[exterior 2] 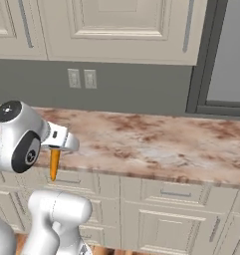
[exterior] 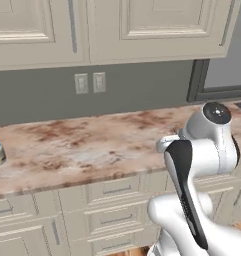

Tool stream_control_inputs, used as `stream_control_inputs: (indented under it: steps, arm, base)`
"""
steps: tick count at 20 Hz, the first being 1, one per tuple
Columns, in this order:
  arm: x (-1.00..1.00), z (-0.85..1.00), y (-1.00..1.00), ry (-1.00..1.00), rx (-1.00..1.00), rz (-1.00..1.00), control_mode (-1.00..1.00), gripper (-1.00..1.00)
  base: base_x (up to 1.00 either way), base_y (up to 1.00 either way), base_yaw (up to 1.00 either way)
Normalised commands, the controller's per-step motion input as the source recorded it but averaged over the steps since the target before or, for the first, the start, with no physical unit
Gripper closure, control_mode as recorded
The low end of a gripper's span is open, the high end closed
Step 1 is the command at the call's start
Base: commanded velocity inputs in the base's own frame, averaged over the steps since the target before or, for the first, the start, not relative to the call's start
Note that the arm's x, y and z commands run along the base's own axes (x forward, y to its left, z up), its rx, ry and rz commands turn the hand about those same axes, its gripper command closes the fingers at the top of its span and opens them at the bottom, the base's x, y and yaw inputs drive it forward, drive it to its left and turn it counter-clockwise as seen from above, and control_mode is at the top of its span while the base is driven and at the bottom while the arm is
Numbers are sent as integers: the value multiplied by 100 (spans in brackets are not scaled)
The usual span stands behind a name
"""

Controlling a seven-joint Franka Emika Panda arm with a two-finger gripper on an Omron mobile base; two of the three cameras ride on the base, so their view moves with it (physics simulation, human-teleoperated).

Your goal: Place the onion and carrot inside the fridge drawer. Close the drawer after placing the vegetables.

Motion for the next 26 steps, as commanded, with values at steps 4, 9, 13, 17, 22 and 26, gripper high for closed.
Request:
stream_control_inputs:
  steps: [4,9,13,17,22,26]
  arm:
    - [0,0,0,0,0,0,100,100]
    - [0,0,0,0,0,0,100,100]
    - [0,0,0,0,0,0,100,100]
    - [0,0,0,0,0,0,100,100]
    - [0,0,0,0,0,0,100,100]
    - [0,0,0,0,0,0,100,100]
  base:
    - [-29,-100,0]
    - [1,-100,-9]
    - [7,-100,-25]
    - [6,-100,-24]
    - [6,-100,-22]
    - [1,-100,-23]
